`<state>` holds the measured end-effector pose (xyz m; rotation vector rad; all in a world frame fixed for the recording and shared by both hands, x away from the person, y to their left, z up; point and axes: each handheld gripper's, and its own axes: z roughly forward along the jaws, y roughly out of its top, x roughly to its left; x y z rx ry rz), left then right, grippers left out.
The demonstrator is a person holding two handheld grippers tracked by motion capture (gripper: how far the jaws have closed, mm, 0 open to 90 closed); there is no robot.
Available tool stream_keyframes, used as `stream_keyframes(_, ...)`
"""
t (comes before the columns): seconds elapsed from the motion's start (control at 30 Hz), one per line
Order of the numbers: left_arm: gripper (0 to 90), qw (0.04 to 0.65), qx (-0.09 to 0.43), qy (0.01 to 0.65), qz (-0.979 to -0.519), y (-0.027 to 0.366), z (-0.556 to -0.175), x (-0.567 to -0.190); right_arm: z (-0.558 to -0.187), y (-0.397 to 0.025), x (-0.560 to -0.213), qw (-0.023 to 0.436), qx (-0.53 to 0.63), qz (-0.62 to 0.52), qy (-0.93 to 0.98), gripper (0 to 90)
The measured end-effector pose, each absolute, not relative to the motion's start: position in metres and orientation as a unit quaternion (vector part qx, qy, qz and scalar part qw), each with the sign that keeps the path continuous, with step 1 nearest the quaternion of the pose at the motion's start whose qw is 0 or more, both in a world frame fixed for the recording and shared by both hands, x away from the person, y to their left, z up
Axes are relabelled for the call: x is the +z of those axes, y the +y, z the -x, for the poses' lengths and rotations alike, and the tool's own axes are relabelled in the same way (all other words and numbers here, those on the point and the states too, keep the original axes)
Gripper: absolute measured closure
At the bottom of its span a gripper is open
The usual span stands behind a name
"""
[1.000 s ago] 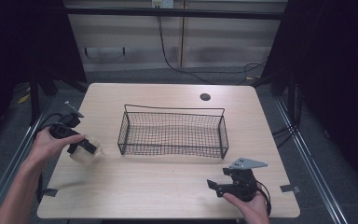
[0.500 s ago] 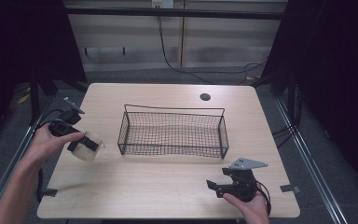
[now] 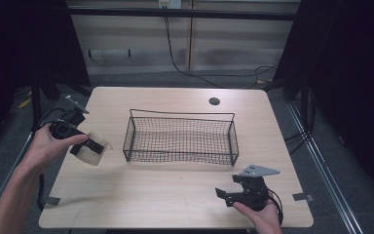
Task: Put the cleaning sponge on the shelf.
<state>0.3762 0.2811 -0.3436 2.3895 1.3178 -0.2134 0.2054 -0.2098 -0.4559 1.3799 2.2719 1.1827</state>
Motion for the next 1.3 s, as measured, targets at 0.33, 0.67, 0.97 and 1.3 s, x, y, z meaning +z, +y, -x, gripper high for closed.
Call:
stream_keyframes(0.33,28.0,0.204,-0.080,0.457,-0.862,0.262,-0.380,-0.332,-0.205,-0.210,-0.456,0.114,0.402,-0.471,0.777,18.3)
stream_keyframes(0.67,27.9,0.204,-0.073,0.452,-0.865,0.249,-0.384,-0.316,-0.205,-0.210,-0.456,0.113,0.402,-0.471,0.777,18.3)
stream_keyframes(0.97,27.9,0.205,-0.077,0.447,-0.867,0.233,-0.391,-0.310,-0.206,-0.210,-0.456,0.113,0.402,-0.472,0.776,18.3)
stream_keyframes(1.3,28.0,0.201,-0.085,0.451,-0.865,0.214,-0.400,-0.312,-0.205,-0.210,-0.456,0.112,0.401,-0.472,0.777,18.3)
